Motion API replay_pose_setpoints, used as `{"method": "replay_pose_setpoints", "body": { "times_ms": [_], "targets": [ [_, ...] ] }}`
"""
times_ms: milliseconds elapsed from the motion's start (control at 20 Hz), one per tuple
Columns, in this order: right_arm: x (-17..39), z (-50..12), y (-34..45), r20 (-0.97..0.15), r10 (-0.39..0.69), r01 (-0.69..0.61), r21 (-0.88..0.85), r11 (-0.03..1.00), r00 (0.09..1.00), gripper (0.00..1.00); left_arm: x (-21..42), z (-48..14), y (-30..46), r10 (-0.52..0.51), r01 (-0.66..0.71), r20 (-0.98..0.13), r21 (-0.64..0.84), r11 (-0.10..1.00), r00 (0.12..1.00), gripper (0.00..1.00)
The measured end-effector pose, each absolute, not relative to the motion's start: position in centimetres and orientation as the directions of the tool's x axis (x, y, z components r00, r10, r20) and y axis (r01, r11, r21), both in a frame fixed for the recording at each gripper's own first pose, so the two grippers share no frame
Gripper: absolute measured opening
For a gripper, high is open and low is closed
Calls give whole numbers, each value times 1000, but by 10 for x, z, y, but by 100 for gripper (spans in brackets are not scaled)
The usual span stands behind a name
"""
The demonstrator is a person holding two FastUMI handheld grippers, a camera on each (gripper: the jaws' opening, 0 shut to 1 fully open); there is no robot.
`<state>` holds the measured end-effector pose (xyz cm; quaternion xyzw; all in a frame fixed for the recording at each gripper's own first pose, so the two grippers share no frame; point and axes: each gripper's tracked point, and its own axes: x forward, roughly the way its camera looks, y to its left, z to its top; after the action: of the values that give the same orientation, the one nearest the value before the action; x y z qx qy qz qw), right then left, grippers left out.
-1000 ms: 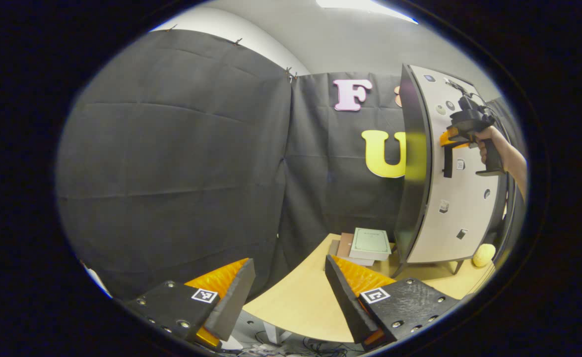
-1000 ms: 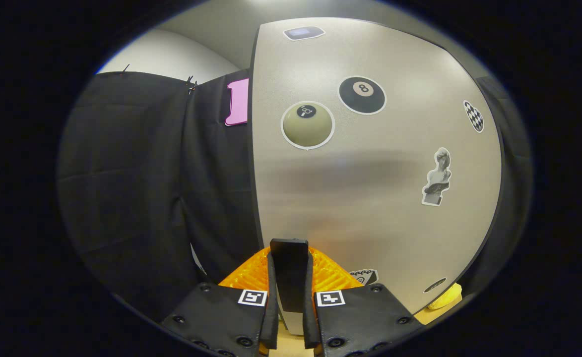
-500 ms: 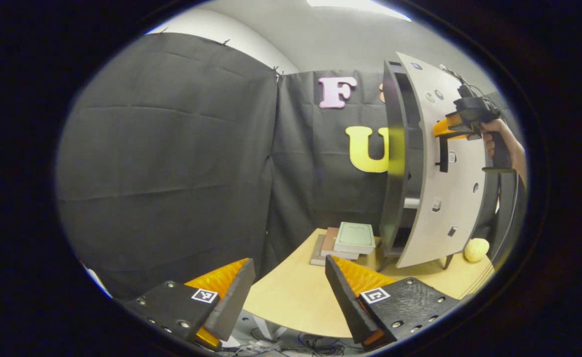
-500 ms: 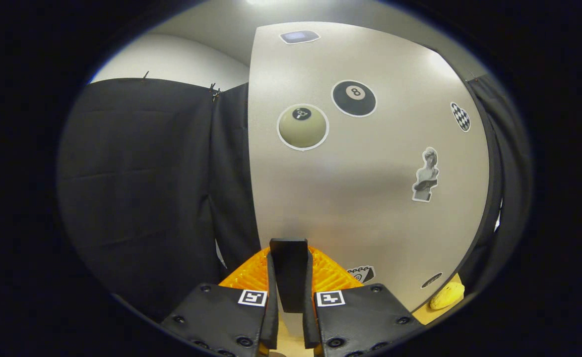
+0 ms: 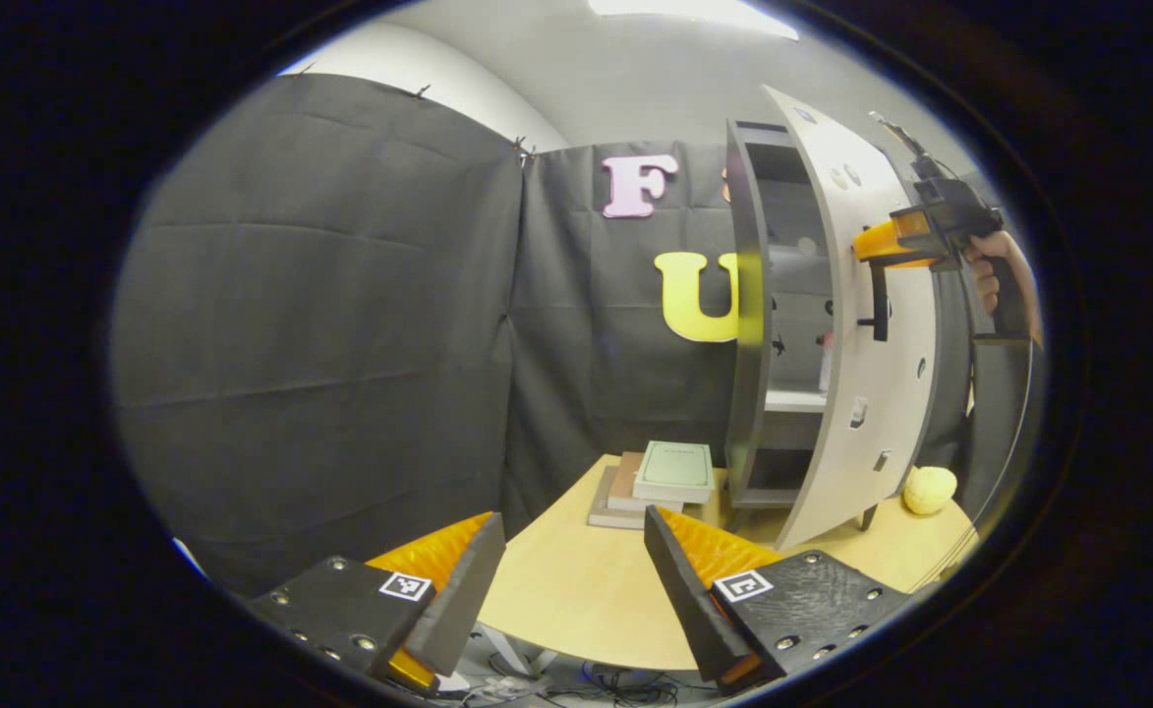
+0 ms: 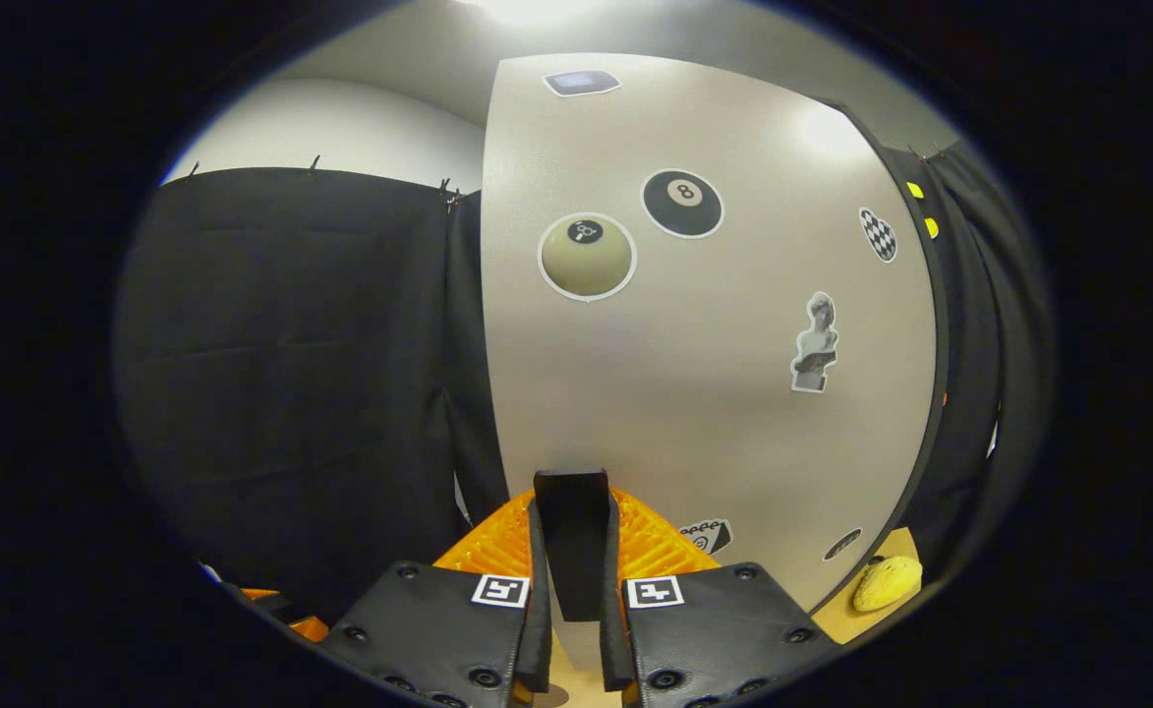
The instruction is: Open the cabinet door with the right hand, grasp the bottle in the cabinet with the left hand and place it on the coaster, then close the cabinet door with the right hand.
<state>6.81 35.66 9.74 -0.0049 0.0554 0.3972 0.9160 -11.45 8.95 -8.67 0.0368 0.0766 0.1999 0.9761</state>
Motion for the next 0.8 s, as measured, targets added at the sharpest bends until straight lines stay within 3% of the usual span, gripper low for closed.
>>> {"method": "replay_pose_setpoints", "body": {
  "times_ms": [300,800],
  "targets": [
    [66,97,345,-82,757,-757,45,652,648,22,-102,-94,64,345,-334,-146,93,938,927,89],
    [58,98,320,-84,724,-722,58,690,685,22,-73,-91,28,245,-232,-155,97,968,957,87]
  ]
}}
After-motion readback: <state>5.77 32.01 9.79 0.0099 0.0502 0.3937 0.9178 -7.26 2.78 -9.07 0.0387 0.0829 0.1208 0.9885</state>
